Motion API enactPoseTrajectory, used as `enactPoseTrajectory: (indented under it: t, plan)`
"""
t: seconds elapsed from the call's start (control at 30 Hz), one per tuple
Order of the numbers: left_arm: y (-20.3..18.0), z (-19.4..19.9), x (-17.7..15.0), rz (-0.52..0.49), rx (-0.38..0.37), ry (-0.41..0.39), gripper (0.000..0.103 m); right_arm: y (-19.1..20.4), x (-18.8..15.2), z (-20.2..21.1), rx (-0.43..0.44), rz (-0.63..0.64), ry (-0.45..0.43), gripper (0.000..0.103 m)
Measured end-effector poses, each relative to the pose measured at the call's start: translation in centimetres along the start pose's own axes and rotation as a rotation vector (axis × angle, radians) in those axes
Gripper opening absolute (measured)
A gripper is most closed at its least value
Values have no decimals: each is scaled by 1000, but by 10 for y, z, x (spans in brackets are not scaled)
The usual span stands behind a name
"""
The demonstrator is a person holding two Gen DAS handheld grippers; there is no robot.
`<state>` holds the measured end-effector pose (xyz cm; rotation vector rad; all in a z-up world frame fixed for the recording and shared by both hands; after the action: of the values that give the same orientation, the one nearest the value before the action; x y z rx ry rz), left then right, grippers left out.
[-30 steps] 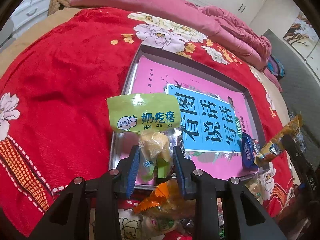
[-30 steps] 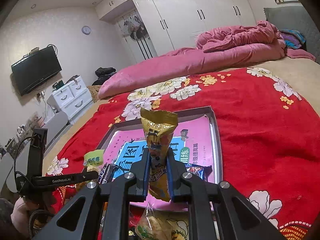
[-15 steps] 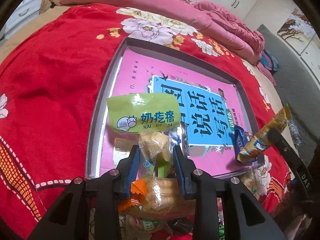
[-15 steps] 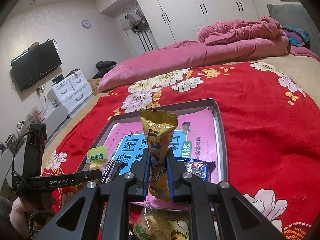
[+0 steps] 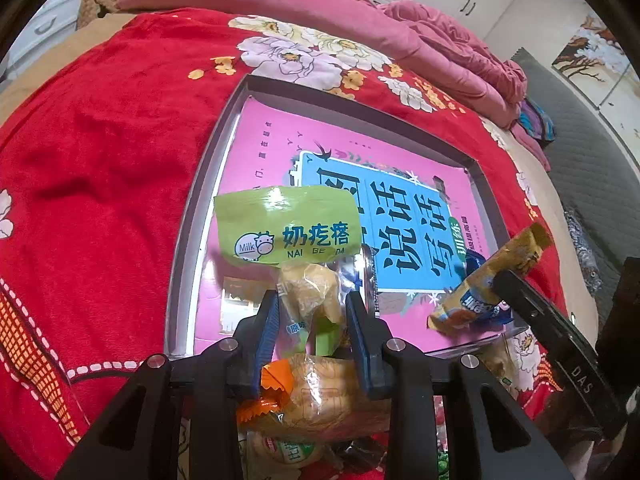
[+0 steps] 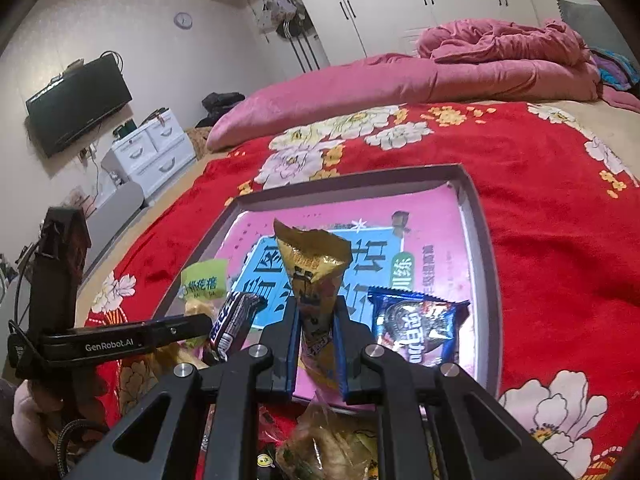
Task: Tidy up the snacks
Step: 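Lower the green milk-candy bag with the left tool while the right tool lowers the yellow stick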
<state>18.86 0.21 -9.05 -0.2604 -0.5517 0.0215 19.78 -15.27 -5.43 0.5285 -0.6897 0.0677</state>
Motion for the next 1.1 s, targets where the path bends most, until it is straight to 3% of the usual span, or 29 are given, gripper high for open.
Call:
enactPoseTrajectory:
  t: [0.53, 1.1]
  plan:
    - [15, 1, 2, 18, 49, -4, 35, 3, -12, -21, 8, 15, 77, 16]
    - [15, 1, 2, 14, 54, -1, 36, 4, -16, -22, -15, 32, 97, 16]
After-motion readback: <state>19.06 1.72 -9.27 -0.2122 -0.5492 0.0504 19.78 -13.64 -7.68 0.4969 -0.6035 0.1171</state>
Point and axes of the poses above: each gripper's, at about its wrist camera, not at the fingertips, and z roughly against the way its jaws point, y to its left, x to its top, the point moved 6 cm from there along -z, roughly the way its jaws point, and after that the axes turned 11 degrees about -z, right-handed, at the moved point
